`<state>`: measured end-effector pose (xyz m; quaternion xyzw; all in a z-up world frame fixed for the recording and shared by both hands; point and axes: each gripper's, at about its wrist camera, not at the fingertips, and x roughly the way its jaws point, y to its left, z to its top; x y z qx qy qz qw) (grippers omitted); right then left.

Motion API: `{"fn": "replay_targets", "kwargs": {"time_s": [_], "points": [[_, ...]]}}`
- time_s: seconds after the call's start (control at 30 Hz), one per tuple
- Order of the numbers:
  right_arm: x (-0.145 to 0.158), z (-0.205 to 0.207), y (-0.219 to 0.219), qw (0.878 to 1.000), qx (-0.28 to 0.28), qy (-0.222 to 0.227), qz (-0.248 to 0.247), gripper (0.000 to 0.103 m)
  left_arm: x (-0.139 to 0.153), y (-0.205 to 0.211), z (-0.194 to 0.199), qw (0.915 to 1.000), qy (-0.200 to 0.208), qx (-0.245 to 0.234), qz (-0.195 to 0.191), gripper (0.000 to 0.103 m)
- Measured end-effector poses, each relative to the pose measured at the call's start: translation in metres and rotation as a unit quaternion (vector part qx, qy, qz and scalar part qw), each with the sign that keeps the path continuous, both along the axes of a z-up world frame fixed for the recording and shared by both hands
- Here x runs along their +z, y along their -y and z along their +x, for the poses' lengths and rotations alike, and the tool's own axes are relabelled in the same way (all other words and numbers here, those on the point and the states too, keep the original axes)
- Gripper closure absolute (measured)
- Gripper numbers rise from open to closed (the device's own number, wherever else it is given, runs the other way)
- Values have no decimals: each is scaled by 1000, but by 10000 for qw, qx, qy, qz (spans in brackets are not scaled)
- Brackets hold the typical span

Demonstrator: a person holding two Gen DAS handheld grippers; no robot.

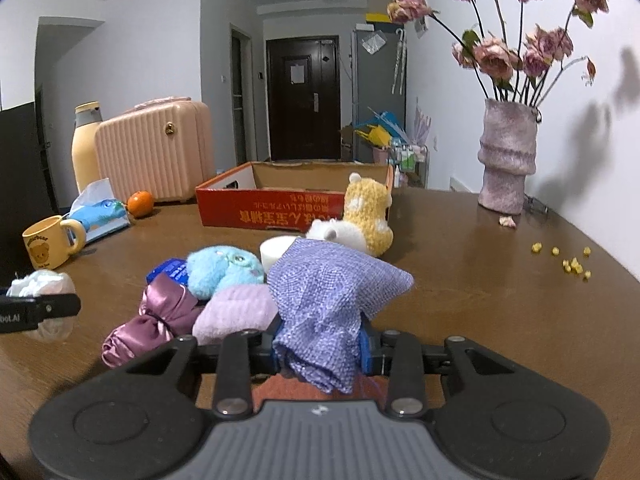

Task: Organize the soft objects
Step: 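Carry the plastic bag and purple pouch in both grippers over the red box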

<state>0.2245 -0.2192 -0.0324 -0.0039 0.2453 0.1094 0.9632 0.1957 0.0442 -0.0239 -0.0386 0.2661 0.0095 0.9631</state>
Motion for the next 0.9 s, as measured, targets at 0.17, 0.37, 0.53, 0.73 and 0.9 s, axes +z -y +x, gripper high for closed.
{"fn": "replay_targets", "kwargs": {"time_s": [0.17,0.37,0.53,0.73,0.9], "points": [[8,3,-2,9998,84,180,-39,70,9,4,4,9999,137,-9,30,56],[16,11,-4,9993,197,313,-83,70,18,10,14,9996,267,-49,109,56],[21,20,-6,9987,272,418,-115,70,27,14,26,9992,372,-81,138,56],[28,34,-6,9977,349,553,-184,70,36,18,42,9987,472,-161,131,56],[33,48,-6,9971,406,630,-142,70,42,18,59,9984,542,-146,109,56]]}}
